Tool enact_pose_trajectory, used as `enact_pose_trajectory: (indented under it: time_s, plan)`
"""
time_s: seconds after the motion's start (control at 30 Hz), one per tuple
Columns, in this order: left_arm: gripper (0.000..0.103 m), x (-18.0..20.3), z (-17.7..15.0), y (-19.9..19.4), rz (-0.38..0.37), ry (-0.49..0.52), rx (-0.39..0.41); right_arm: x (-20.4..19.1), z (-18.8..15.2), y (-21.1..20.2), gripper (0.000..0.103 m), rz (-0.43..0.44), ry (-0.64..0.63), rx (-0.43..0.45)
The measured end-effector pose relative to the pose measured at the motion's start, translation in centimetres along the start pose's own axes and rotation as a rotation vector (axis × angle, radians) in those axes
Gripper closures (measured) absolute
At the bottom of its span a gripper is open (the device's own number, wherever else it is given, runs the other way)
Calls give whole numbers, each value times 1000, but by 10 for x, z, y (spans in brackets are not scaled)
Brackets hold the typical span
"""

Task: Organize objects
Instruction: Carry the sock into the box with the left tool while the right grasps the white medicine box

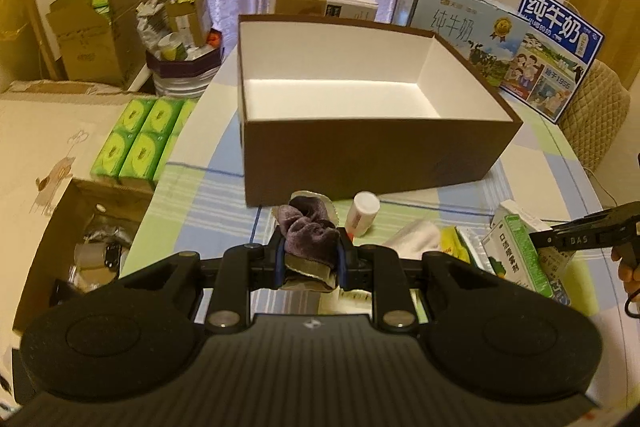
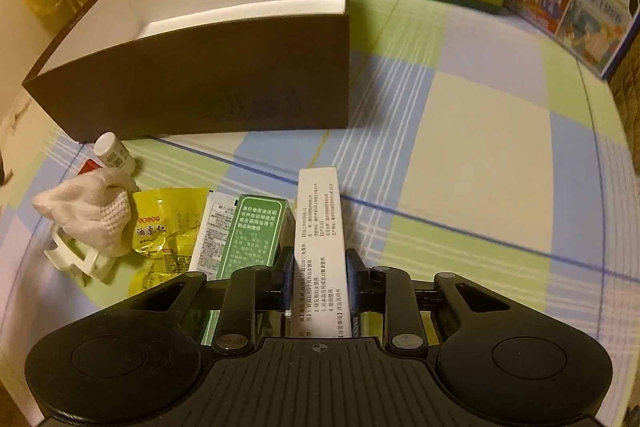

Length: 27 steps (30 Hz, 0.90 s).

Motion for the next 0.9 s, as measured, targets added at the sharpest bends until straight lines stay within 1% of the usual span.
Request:
enact_pose_trajectory:
  time_s: [0.1,0.2,0.37,0.47,0.57,0.67,0.8,0.9]
  plan:
    - [83,0,11,1,-13,10,8,0,4,-12,81,-5,11,37]
    - [83,1,24,2,-29,21,18,2,17,-35,81,-5,44,108]
    - [83,6,51,9,-53,42,41,-6,50,-75,81,48,77,248]
    - [83,12,70,18,-67,57,52,-18,75,-88,81,85,81,312]
    - [83,19,89,29,-86,65,64,-34,101,-88,81,113,78,345]
    - [83,27,108,40,-104,69,80,-51,125,-79,81,134,75,367]
    - [83,33,131,63,-122,60,73,-72,154,-58,81,152,61,381]
    - [83,35,142,82,-126,55,56,-82,168,-34,81,160,55,364]
Point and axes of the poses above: each gripper's, at about its wrist camera, not at the fingertips, and y roughly the way its jaws point, x to its right, z to its top, the point moved 6 cm from there along y, roughly the way its jaws point, and after that the axes turned 1 degree about x, right-handed, at the moved point
